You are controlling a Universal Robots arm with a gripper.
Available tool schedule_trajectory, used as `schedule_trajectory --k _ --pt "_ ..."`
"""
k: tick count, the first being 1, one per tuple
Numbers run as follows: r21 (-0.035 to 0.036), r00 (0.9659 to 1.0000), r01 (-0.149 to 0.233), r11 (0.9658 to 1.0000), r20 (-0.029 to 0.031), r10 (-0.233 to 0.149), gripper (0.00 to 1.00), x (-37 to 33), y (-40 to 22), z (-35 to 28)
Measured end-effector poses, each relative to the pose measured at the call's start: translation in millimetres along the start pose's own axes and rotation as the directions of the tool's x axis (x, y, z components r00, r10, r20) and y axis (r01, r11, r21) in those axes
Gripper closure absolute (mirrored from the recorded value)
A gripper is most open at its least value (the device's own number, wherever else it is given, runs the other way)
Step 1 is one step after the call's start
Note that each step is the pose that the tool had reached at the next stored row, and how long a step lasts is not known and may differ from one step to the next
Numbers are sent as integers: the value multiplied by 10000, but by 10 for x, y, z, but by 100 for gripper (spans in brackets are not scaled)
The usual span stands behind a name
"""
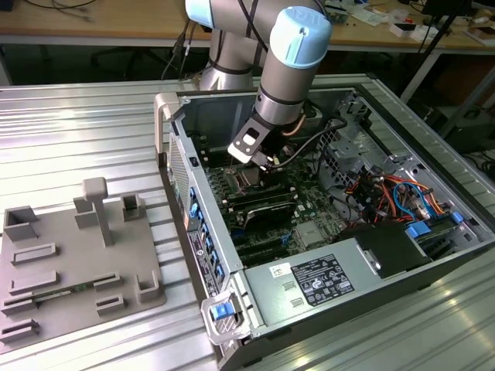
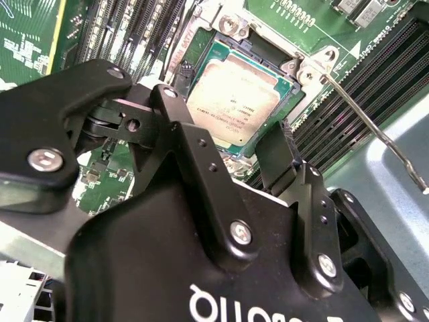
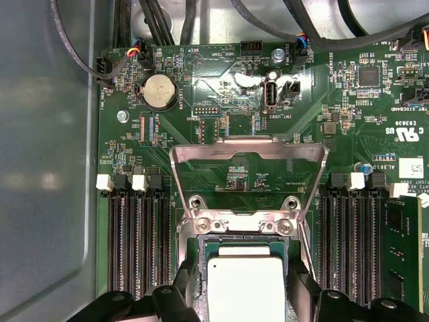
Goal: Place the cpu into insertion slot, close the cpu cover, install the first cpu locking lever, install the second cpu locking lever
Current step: 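Place the cpu into insertion slot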
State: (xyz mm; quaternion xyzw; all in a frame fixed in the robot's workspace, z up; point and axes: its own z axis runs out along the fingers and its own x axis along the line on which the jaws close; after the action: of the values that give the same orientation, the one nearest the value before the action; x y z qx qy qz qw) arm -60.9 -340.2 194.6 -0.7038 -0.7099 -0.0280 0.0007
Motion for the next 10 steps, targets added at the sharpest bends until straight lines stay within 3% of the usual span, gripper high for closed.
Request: schedule_trajectory --k 10 --pt "0 10000 2 10000 0 -2 34 0 0 0"
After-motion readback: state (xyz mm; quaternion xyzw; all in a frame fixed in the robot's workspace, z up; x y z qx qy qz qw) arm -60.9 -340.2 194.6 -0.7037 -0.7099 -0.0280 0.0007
